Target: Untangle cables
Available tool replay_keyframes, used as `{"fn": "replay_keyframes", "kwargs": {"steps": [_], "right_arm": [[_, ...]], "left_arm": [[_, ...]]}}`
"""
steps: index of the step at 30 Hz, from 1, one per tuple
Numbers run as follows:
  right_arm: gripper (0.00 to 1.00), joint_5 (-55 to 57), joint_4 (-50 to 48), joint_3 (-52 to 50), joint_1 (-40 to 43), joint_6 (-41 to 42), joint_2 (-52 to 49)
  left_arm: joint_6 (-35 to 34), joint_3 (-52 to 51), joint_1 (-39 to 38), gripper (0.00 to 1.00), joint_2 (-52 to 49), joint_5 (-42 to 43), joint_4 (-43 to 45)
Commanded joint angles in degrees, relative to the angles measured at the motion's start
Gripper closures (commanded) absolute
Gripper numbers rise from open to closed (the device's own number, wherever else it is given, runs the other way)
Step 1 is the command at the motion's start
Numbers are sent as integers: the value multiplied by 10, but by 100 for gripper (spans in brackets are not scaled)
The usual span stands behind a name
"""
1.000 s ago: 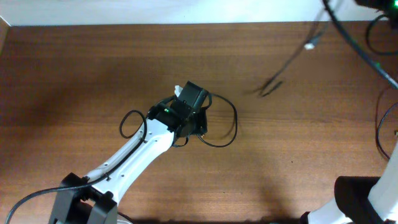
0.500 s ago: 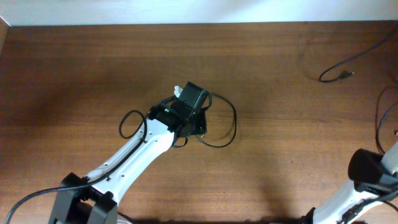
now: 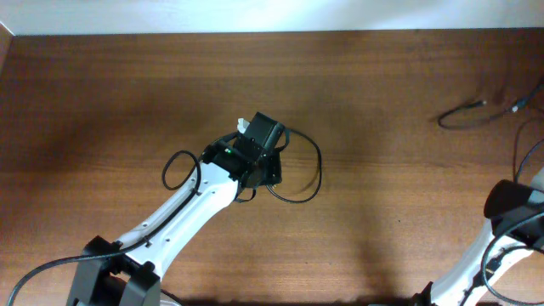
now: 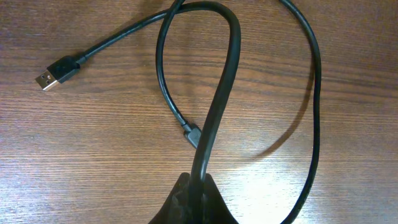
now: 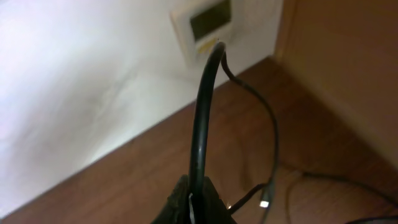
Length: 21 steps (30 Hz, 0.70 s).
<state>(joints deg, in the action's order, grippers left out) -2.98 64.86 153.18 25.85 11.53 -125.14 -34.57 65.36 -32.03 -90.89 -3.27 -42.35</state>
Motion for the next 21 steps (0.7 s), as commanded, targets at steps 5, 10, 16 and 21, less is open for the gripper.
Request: {"fn": "replay_keyframes", "kwargs": {"steps": [5,10,16,21], "right_arm": [[27,-31,57,-3,-4,-11,-23],[1,-41,70,-3,-4,-23,-23],[1,-61,98,-3,-4,-24,-23],[1,-145,134,-3,-4,-74,-23]], "left_arm": [[-6,3,-2,97,5,-7,2],[-6,3,-2,97,5,-6,2],[-6,3,-2,99,5,-6,2],[-6,3,-2,100,5,-6,5]]}}
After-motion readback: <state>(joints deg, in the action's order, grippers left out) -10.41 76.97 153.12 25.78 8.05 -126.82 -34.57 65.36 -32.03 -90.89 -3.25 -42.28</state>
